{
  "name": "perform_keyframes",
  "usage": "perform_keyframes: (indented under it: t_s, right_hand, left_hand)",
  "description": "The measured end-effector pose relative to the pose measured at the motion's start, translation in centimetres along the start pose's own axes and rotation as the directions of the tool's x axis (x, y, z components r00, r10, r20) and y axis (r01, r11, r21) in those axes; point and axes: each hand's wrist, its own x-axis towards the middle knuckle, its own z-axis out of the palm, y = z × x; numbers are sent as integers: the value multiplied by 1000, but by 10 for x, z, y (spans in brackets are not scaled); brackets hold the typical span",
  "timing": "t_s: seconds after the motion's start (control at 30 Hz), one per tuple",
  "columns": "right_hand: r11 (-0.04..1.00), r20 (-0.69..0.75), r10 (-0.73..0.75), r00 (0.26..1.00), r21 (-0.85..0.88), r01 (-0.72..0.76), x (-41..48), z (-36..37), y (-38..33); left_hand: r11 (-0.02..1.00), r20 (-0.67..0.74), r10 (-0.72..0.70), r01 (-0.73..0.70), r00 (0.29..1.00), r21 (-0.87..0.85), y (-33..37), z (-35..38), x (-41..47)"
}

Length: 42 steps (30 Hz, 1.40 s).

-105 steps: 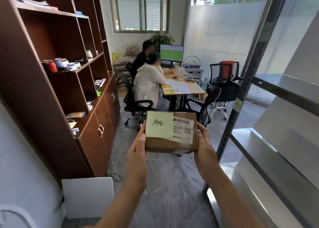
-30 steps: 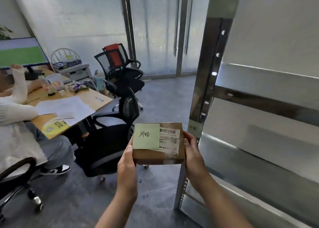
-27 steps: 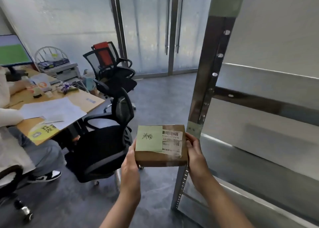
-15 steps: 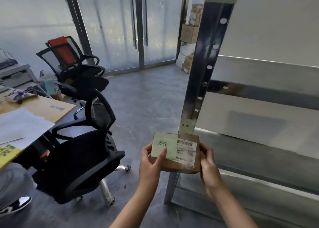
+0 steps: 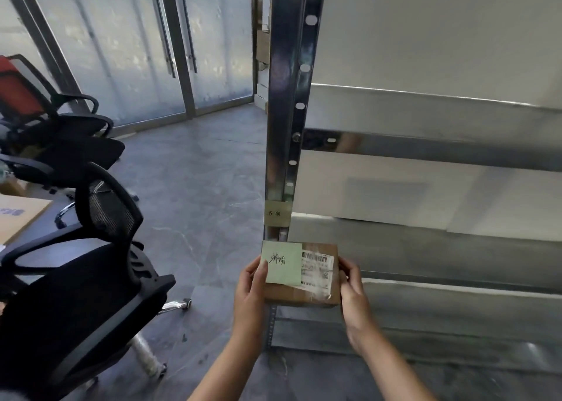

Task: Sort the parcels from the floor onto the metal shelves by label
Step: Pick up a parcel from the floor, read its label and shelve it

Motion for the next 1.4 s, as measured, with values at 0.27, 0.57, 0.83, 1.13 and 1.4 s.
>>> perform_keyframes:
  t_s: [0.27,0.57,0.83,1.13,1.4]
  right_hand:
    - [999,45,41,998,12,-41,30,-11,9]
    - [996,109,77,991,43,-82,57,-27,9]
    - [987,83,140,987,69,-146,64,-49,23]
    - [976,-16,155,988,158,-151,85,-88,23]
    - [983,-40,129,991,139,-122,141,-106,16]
  left_hand:
    - [999,-48,-4,6,999,37,-19,8,19]
    - [999,-144,-4,12,990,52,-35,22,23]
    - [992,-116,-7,22,993,127,-43,39,25]
    - [987,-68,-25,35,997,157,-57,84,34]
    - [970,-46,-24,34,999,239,-52,122,78]
